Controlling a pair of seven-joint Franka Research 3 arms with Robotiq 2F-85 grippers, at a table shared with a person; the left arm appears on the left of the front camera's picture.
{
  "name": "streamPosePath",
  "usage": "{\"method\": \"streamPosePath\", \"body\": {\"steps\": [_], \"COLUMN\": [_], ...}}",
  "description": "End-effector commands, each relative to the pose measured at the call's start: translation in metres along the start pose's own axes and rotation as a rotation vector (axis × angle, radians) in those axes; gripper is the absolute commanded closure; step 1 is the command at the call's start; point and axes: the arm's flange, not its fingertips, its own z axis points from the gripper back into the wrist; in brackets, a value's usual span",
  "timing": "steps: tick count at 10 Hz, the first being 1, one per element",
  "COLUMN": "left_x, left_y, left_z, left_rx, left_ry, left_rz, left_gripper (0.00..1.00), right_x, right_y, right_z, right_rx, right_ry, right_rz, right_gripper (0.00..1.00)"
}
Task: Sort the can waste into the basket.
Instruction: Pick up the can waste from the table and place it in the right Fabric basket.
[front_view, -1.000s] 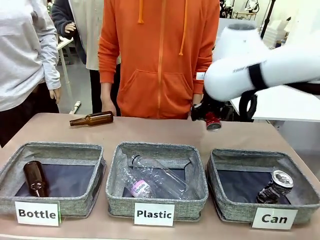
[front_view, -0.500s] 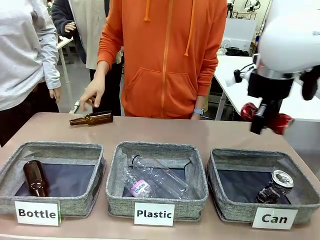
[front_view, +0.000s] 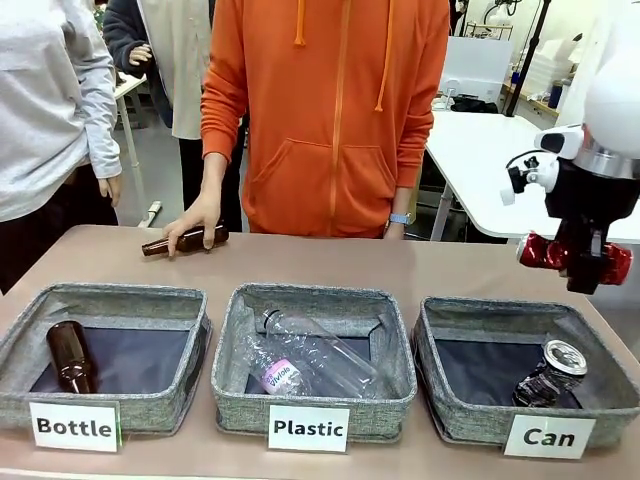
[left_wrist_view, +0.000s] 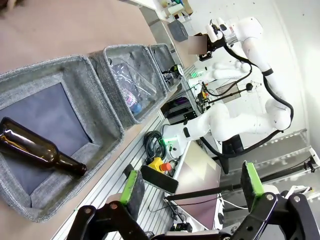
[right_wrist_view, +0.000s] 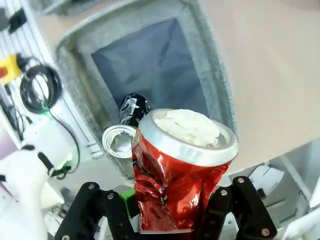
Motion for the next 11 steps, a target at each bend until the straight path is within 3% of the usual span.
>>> {"method": "streamPosePath", "body": {"steps": [1, 3, 4, 5, 6, 7, 8, 11], "left_x": [-0.0011, -0.0011, -0.0011, -0.0011, -0.0011, -0.0011, -0.0011, -0.0011], "left_y": [-0.0029, -0.0029, -0.0029, -0.0029, -0.0029, -0.0029, -0.0029, -0.0029], "left_z": [0.0015, 0.0015, 0.0015, 0.0015, 0.0015, 0.0015, 0.0015, 0.0015], "left_rx": [-0.009, -0.009, -0.009, -0.009, -0.009, -0.009, -0.009, -0.009], "left_ry": [0.006, 0.006, 0.006, 0.006, 0.006, 0.006, 0.006, 0.006], "left_rz": [0.005, 0.005, 0.005, 0.005, 0.005, 0.005, 0.005, 0.005], "left_gripper": [0.00, 0.00, 0.00, 0.00, 0.00, 0.00, 0.00, 0.00], "right_x": [-0.0008, 0.0023, 0.0031, 0.0028, 0.0027, 0.0031, 0.0034, 0.0029], "right_y": [0.0001, -0.0008, -0.0019, -0.0019, -0.0023, -0.0032, -0.0033, -0.0027], "right_z": [0.0026, 0.0027, 0.0010, -0.0008, -0.0018, -0.0019, -0.0006, -0.0029], "right_rx": [0.017, 0.014, 0.009, 0.011, 0.012, 0.014, 0.007, 0.001], "right_ry": [-0.033, -0.036, -0.040, -0.049, -0.047, -0.051, -0.061, -0.071], "right_rz": [0.050, 0.059, 0.060, 0.071, 0.065, 0.062, 0.060, 0.042], "right_gripper": [1.00, 1.00, 0.40, 0.40, 0.00, 0.36, 0.00, 0.00]}}
